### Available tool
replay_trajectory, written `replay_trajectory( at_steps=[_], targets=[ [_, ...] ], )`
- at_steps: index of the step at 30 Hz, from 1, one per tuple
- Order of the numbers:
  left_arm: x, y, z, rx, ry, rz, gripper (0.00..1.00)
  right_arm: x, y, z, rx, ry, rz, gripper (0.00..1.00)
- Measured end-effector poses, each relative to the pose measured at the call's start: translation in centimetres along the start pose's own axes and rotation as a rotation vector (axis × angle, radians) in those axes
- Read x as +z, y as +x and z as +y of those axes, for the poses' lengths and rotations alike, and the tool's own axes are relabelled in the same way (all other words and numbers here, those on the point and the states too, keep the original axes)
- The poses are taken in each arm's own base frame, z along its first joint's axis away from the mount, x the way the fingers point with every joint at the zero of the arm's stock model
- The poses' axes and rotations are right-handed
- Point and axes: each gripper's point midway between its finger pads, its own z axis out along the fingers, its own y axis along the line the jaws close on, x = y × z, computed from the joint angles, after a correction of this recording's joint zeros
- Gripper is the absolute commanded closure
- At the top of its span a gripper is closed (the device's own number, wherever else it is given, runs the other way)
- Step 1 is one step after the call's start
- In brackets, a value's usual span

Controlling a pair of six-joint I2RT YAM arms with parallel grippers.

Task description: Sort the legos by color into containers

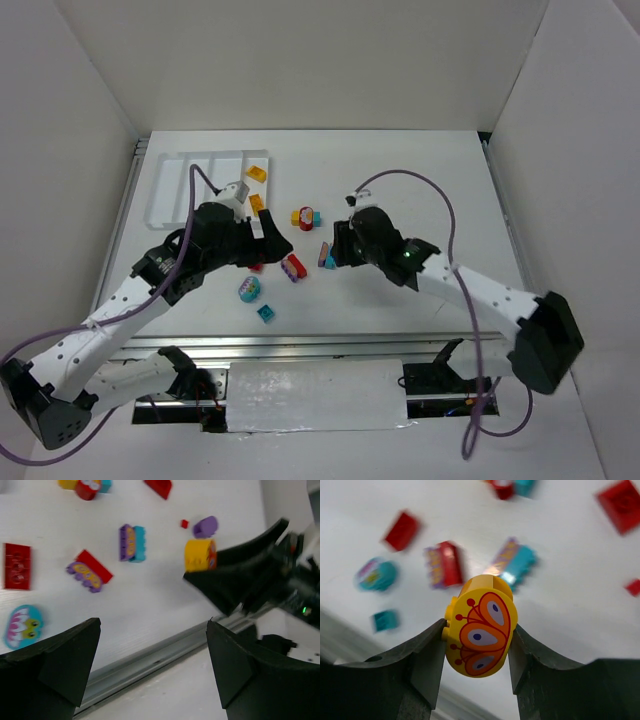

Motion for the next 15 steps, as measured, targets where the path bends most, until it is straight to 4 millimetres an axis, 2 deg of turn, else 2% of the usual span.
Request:
replay_trajectory(
  at_steps=[2, 4, 7, 10, 15],
  targets=[
    [0.2, -0.3, -1.8, -0.031, 0.075, 0.007, 0.01, -2.8, 0.1, 3.3, -0.049, -0.157, -0.051, 0.87],
    [0.6, -0.1, -3.6, -0.068, 0.148, 0.035, 0.01, -5.4, 0.5, 5.6, -0.085, -0.294, -0.094, 0.87],
    [1.0, 0.7, -5.7, -0.097, 0.234, 0.085, 0.01, -8.8, 1.7, 7.6, -0.121, -0.454, -0.140, 0.87],
    [1.1, 1.5, -7.5, -0.112, 0.303, 0.127, 0.01, -10.3, 1.4, 8.5, -0.128, -0.522, -0.167, 0.87],
    [1.8, 3.1, -9.5, -0.113, 0.366, 0.192, 0.03, -11.0, 1.4, 9.4, -0.143, -0.566, -0.167, 0.87]
  ],
)
